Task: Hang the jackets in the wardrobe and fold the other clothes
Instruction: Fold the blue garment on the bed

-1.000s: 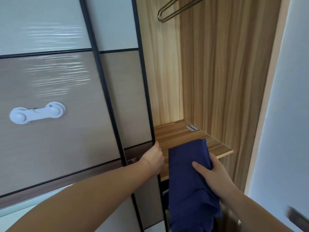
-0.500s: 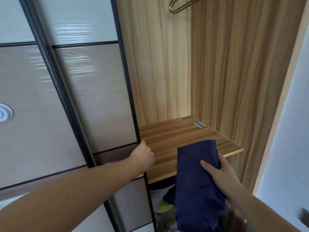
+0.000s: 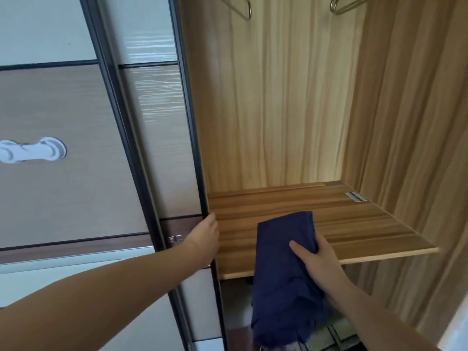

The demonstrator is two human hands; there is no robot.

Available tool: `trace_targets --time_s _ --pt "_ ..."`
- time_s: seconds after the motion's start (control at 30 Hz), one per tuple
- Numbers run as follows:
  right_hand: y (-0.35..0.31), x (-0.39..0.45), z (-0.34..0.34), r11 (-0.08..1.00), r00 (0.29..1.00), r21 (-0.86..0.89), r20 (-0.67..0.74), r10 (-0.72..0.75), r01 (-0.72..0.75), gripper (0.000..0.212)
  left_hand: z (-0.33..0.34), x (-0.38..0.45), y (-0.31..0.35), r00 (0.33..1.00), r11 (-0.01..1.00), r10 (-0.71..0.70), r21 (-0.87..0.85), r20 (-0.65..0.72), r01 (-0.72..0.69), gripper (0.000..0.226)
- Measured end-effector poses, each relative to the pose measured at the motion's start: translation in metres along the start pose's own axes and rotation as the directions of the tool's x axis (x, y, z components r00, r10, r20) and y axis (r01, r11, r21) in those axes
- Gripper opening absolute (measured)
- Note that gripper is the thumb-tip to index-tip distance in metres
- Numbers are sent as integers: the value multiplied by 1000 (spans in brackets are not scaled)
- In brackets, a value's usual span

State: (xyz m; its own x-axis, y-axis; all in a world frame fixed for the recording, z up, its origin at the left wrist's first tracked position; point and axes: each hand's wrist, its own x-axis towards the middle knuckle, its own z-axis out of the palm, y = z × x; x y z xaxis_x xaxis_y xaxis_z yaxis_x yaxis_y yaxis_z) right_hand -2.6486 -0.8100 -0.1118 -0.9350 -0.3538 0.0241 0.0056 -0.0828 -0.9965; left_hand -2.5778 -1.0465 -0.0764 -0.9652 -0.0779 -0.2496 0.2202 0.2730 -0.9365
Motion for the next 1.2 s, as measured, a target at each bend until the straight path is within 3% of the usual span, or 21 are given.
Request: trace_targets --time_s 0.6,0.7,0.77,0.8,0.83,0.87,0.9,0.93,0.97,1.03,1.1,1.2 --pt "6 23 45 999 984 13 177 33 -36 39 62 -40 -5 992 990 -60 -122 113 74 54" --pt "7 29 56 999 979 17 200 40 -45 37 54 -40 -6 985 950 -122 -274 123 152 47" --pt "3 36 63 999 977 22 211 37 -43 36 39 -33 -8 973 774 -198 -591 118 229 43" --pt "0 40 65 999 979 25 200 31 -37 36 29 -25 -7 964 593 -234 -766 129 247 46" --pt "-4 45 67 999 983 30 182 28 -34 36 19 -16 -5 950 327 -263 -911 166 250 49" --pt "-8 51 68 998 986 46 165 24 -32 36 8 -6 -3 936 -34 -259 -971 238 237 51" --pt "-12 57 69 997 989 70 146 22 -33 36 0 4 -1 932 -425 -198 -884 303 196 52" --pt "-16 62 68 995 992 91 127 23 -35 36 -6 13 0 941 -737 -100 -660 324 149 50" --pt "-18 67 67 994 993 104 111 24 -36 35 -10 22 3 955 -912 -4 -392 297 118 46" --pt "-16 77 60 994 995 96 92 43 -52 31 -8 38 13 976 -989 127 -47 179 138 42" --pt "-5 88 51 991 992 82 81 100 -106 35 -5 51 25 984 -989 148 34 97 145 42" --pt "22 107 38 971 968 47 96 231 -236 50 3 81 45 982 -997 65 42 179 58 26"
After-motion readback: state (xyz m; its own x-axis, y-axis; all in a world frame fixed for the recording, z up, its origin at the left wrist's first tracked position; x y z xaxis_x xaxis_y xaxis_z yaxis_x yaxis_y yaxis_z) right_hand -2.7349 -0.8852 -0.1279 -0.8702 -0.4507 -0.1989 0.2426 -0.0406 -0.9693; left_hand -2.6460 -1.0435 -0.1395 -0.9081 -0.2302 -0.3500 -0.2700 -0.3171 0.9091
